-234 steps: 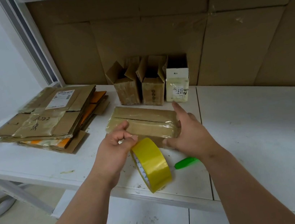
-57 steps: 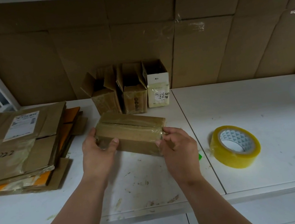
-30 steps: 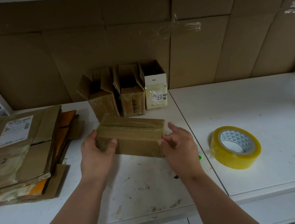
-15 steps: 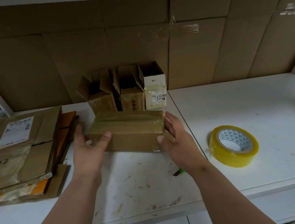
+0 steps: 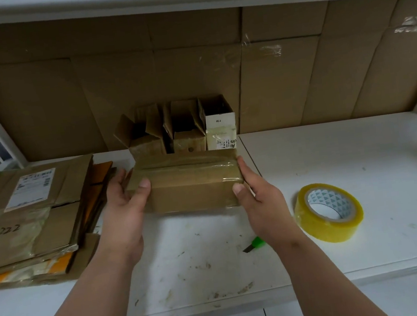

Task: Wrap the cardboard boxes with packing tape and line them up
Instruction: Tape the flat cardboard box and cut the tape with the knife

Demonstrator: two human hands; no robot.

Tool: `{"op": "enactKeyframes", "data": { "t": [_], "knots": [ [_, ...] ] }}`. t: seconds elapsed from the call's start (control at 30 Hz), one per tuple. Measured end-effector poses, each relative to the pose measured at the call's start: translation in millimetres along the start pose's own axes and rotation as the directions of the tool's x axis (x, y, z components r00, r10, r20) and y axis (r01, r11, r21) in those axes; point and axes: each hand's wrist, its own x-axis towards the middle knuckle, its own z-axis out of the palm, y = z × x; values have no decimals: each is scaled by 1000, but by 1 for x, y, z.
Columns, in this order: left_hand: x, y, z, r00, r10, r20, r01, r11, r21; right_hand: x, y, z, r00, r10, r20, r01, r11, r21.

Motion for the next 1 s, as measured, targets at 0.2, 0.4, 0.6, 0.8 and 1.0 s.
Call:
{"op": "enactKeyframes", "data": {
  "t": [0.2, 0.4, 0.6, 0.8, 1.0],
  "knots": [
    [-5, 17, 15, 998, 32, 59, -29, 998, -52, 4, -6, -33, 999, -11, 53, 9, 1000, 29],
    [-11, 27, 66, 992, 125, 27, -125, 992, -12, 12, 6, -70, 997, 9, 71, -28, 964, 266],
    [-11, 39, 123, 968, 208, 143, -234, 952, 197, 28, 23, -126, 985, 153, -77, -96, 867, 490],
    [-17, 39, 185, 949, 297, -108, -234, 889, 394, 56, 53, -165, 920, 368, -139, -200, 742, 640],
    [-40, 20, 251, 974, -106, 200, 48, 960, 275, 80, 77, -177, 855, 501, 133, -457, 608, 650]
  ]
}}
